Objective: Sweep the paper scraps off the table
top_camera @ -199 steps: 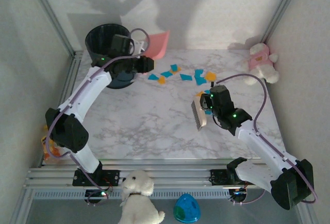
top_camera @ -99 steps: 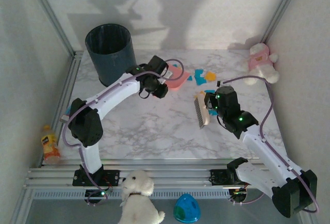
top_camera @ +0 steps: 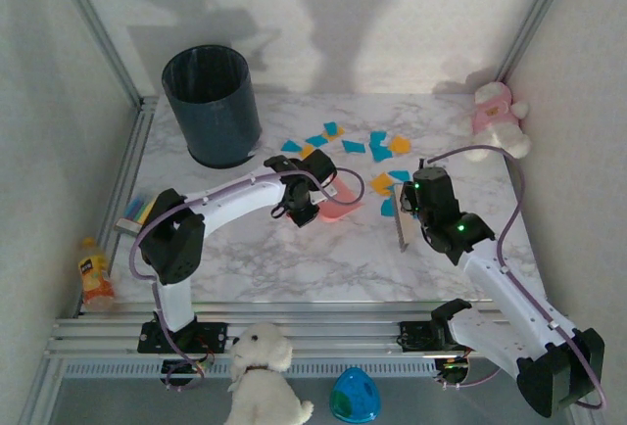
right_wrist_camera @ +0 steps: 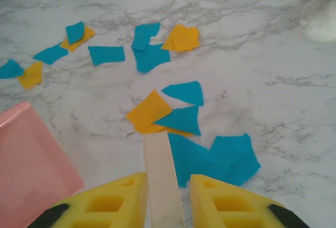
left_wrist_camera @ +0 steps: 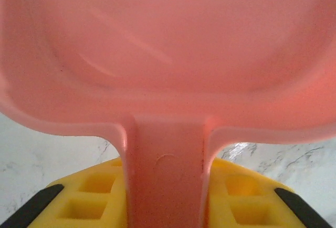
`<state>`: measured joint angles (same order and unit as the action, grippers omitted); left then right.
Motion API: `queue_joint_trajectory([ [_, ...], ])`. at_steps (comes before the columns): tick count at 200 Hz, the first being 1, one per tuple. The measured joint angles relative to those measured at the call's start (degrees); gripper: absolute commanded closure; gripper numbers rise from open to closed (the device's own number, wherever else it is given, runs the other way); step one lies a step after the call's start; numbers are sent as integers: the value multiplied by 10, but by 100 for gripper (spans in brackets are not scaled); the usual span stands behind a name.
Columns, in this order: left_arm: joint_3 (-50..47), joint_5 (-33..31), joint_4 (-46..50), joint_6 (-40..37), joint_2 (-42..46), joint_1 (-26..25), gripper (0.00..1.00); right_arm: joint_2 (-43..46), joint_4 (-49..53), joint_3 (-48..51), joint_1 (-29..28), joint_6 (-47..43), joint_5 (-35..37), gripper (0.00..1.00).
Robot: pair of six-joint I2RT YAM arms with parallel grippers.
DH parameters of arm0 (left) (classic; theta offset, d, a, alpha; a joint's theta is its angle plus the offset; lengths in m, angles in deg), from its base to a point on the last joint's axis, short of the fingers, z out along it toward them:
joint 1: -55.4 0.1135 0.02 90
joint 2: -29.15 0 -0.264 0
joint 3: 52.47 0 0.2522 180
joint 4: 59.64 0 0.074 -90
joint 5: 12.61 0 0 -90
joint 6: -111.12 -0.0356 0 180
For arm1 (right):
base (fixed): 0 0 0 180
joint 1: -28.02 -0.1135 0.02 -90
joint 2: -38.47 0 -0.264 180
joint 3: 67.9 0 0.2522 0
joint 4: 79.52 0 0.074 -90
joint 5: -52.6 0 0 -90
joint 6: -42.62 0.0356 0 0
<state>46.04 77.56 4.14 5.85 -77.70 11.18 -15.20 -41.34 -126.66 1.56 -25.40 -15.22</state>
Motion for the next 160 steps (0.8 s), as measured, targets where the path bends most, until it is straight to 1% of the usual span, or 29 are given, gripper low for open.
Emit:
queue_joint_trajectory([
  [65,-28,0,4,-29,0,-30,100,-17,25,-19,4,-12,54,100],
  [123,-35,0,8,-36,0,-30,100,-57,27,-29,4,-19,59,100],
  [160,-35,0,13,-36,-7,-30,100,-64,29,-30,4,-19,59,100],
])
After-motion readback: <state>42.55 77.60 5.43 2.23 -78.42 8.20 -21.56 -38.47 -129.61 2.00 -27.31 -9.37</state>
